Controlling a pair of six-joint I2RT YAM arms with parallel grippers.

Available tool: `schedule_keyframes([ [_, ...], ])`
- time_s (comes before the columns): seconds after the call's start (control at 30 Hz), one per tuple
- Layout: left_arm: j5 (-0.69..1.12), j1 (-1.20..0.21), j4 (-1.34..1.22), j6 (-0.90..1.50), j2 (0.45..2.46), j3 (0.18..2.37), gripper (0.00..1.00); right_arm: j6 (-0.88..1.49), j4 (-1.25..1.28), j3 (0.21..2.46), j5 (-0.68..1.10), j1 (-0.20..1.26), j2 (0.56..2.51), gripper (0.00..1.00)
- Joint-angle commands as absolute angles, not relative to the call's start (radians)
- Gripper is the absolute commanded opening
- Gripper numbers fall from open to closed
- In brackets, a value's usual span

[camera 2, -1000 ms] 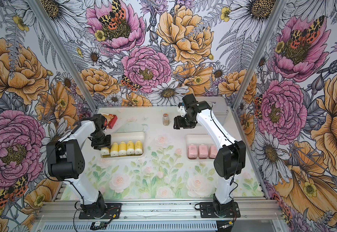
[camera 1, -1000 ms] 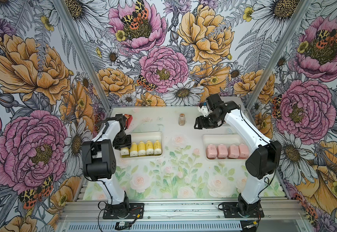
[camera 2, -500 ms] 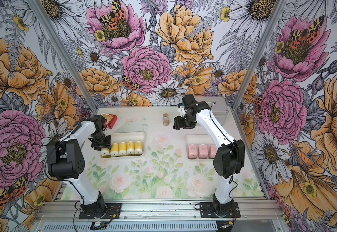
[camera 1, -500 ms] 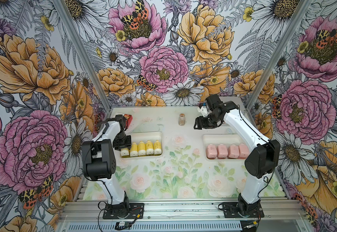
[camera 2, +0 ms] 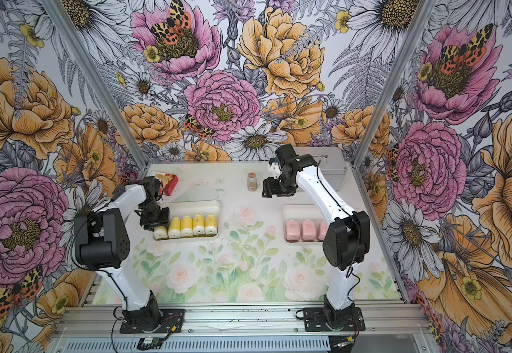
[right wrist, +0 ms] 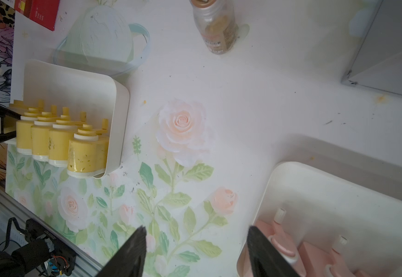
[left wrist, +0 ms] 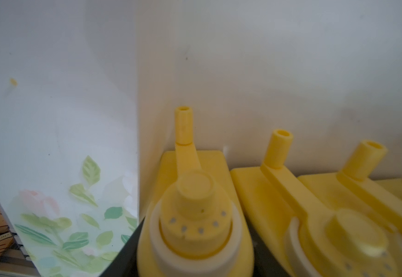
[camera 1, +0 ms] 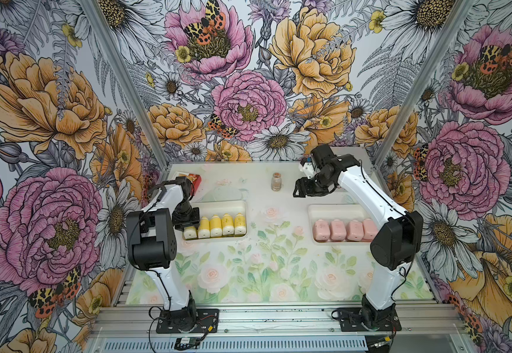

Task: Place the pencil sharpeners by color into the storage box
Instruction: Place the pencil sharpener in the storage box.

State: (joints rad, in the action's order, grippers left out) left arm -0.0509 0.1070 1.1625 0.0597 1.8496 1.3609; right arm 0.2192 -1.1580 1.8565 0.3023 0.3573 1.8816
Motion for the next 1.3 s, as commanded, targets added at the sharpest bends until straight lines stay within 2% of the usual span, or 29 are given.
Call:
schedule_keyframes([
  [0.0, -0.035, 0.114, 1.141, 0.053, 1.872, 1.362, 0.43, 0.227, -1.137, 1.894, 0.318, 0.367, 1.909, 0.68],
  [0.8, -0.038, 0.112, 1.146, 0.072, 1.831, 1.346, 0.56, 0.232, -1.137, 1.897, 0.313, 0.373, 1.895, 0.68],
  [1.27, -0.04, 0.106, 1.15, 0.078, 1.756, 1.355, 0.57, 0.232, -1.136, 1.893, 0.311, 0.374, 1.889, 0.68],
])
